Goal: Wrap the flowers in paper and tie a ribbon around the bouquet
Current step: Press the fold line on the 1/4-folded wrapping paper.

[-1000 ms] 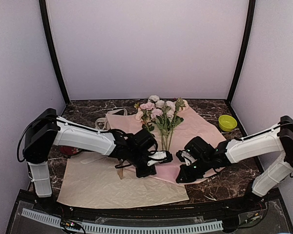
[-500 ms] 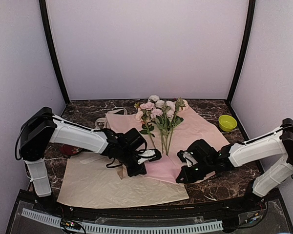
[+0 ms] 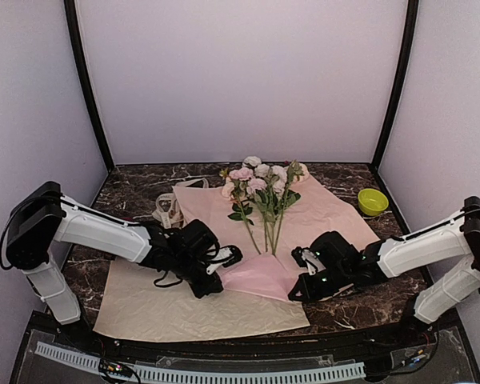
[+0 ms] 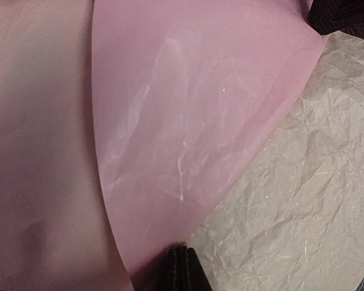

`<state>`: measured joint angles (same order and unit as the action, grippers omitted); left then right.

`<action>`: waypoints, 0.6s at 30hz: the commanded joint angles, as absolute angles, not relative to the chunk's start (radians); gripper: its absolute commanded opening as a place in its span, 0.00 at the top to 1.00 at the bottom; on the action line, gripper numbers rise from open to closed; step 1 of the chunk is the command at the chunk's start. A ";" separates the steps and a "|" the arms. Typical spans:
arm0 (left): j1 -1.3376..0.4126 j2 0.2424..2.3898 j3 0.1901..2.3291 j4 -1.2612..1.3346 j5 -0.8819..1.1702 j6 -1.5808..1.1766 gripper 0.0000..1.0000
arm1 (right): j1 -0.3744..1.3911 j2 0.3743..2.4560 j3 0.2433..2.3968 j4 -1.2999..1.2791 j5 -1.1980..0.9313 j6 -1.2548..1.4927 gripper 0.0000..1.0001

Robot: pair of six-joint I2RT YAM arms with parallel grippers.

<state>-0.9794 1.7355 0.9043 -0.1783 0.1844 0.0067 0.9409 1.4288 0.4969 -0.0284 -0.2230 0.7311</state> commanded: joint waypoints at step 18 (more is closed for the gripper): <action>-1.100 1.559 0.980 -0.156 0.046 -0.050 0.94 | 0.989 1.398 0.532 -0.255 -0.113 0.831 1.00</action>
<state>-1.0828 1.4113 0.8917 -0.2451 0.0257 -0.0849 0.9802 1.4254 0.5488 -0.1200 -0.1562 0.7624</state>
